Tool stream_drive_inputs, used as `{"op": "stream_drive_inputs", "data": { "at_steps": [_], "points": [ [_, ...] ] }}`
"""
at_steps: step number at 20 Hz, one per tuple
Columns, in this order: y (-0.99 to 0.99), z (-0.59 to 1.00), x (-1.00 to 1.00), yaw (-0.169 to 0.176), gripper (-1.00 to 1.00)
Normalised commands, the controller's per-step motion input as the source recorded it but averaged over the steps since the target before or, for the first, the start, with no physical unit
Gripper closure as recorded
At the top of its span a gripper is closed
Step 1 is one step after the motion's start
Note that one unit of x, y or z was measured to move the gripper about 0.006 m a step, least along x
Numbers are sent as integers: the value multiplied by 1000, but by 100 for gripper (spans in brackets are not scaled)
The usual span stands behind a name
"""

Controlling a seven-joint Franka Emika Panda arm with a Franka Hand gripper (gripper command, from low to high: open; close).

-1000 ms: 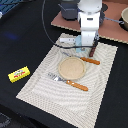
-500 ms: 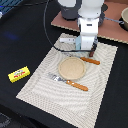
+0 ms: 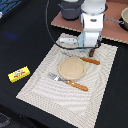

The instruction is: Interact with the objects in diverse but meaningful ways.

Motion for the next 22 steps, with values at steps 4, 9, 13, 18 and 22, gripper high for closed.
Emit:
{"op": "stream_drive_inputs", "data": {
  "at_steps": [4, 9, 13, 18, 22],
  "points": [
    [-114, 166, -926, 3, 100],
    [-232, 26, -875, 0, 100],
    [-330, 0, -841, 0, 100],
    [-398, 0, -822, 0, 100],
    [-439, -3, -815, 0, 100]
  ]
}}
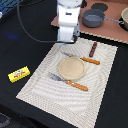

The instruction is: Interact with the objects in diverse but meaningful ways.

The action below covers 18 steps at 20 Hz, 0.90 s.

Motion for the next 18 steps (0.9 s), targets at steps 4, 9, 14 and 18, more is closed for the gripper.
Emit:
{"op": "stream_drive_inputs", "data": {
  "at_steps": [4, 9, 14, 18],
  "points": [
    [-459, -91, -800, 0, 100],
    [-493, -249, -793, 0, 100],
    [-399, -397, -838, 0, 100],
    [-269, -272, -656, 2, 100]
  ]
}}
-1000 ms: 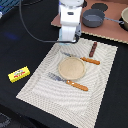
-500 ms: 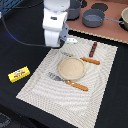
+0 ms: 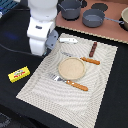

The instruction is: Interact with the objects in diverse but meaningful ways.

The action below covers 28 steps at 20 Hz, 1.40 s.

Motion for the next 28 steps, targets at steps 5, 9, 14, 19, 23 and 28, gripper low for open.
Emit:
{"op": "stream_drive_inputs", "data": {
  "at_steps": [5, 9, 14, 19, 23, 28],
  "points": [
    [-76, -85, -279, 18, -100],
    [-34, -26, -106, 15, -100],
    [-50, 218, -35, 24, -100],
    [-318, 634, -424, 29, -100],
    [-261, 656, -515, 33, -100],
    [-462, 331, -349, 66, -100]
  ]
}}
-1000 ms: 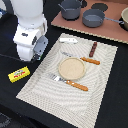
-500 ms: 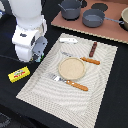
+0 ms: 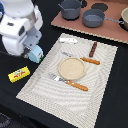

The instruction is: Interact with the objects in diverse but meaningful ways.

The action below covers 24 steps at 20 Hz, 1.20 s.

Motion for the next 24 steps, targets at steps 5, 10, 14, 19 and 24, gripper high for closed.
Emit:
{"op": "stream_drive_inputs", "data": {
  "at_steps": [5, 10, 14, 19, 24],
  "points": [
    [-549, 15, -83, 138, -100],
    [-508, -29, 21, 230, -100],
    [-436, -13, 211, 173, -100],
    [-361, -86, 282, 68, -100],
    [-249, -238, 335, 23, -100]
  ]
}}
